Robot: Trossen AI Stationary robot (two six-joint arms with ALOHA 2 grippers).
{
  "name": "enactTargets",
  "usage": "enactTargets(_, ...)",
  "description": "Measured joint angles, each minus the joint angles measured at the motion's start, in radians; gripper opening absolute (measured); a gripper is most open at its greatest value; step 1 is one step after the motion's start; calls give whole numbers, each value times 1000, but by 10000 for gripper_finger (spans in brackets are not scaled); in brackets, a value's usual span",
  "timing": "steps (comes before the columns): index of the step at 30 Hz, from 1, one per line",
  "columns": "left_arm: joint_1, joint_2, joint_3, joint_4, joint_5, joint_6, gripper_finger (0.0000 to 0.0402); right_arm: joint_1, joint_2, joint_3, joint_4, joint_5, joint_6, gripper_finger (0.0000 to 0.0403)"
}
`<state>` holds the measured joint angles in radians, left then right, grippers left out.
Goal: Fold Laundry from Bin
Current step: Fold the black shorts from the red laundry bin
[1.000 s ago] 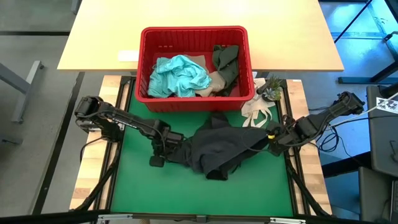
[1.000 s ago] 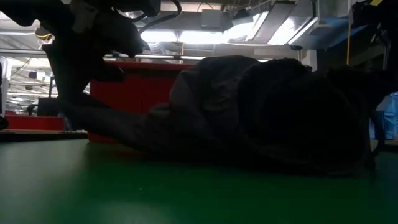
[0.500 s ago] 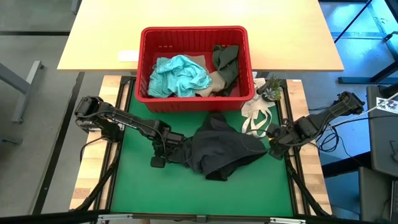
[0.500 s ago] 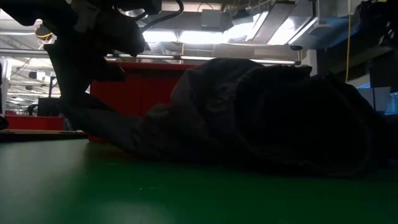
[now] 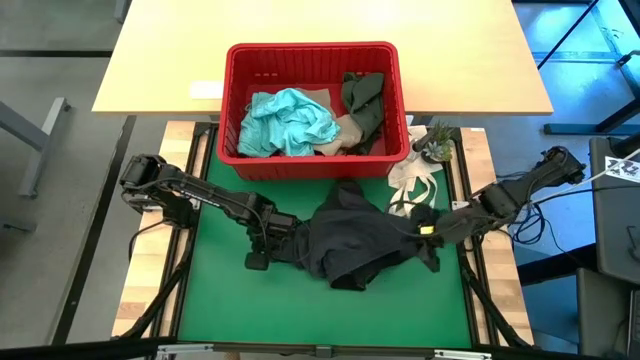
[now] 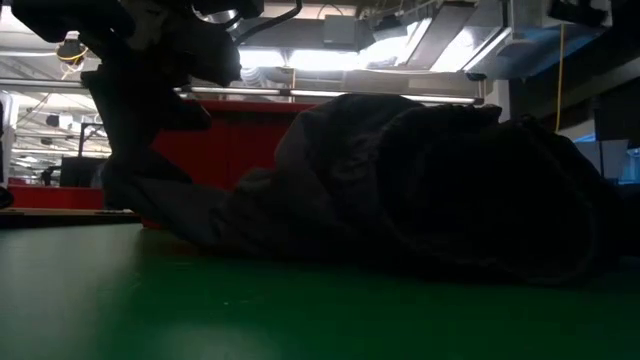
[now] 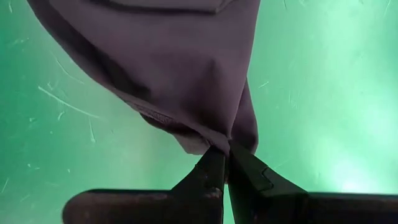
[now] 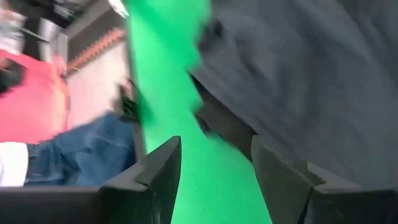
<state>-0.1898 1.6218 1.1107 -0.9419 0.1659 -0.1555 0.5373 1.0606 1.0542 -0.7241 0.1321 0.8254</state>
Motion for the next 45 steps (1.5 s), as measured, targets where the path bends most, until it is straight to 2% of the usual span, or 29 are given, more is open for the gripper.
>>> enactTargets(4,0,0,0,23,0,0,0,0,110,0,128,8,-94,195)
enactTargets(7,0,0,0,25,0,0,0,0,219,-1,177,-8,-87,195)
enactTargets(12,0,0,0,25,0,0,0,0,397,-2,358,-107,-70,195)
enactTargets(15,-7,0,0,25,-1,0,0,0,475,-2,510,-198,-71,195)
enactTargets(17,-13,0,0,25,-1,0,0,0,513,-2,582,-222,-71,195)
enactTargets(20,-23,0,0,27,-1,0,0,3,550,-2,627,-184,-71,195)
enactTargets(24,-37,0,0,30,-1,0,0,9,578,-2,630,-68,-70,195)
enactTargets(28,-50,0,0,31,-1,0,0,20,608,-2,673,1,16,195)
enactTargets(38,-63,0,0,40,-26,5,7,20,714,-2,687,10,200,195)
enactTargets(45,-63,0,0,44,-26,5,8,19,765,-2,709,132,217,195)
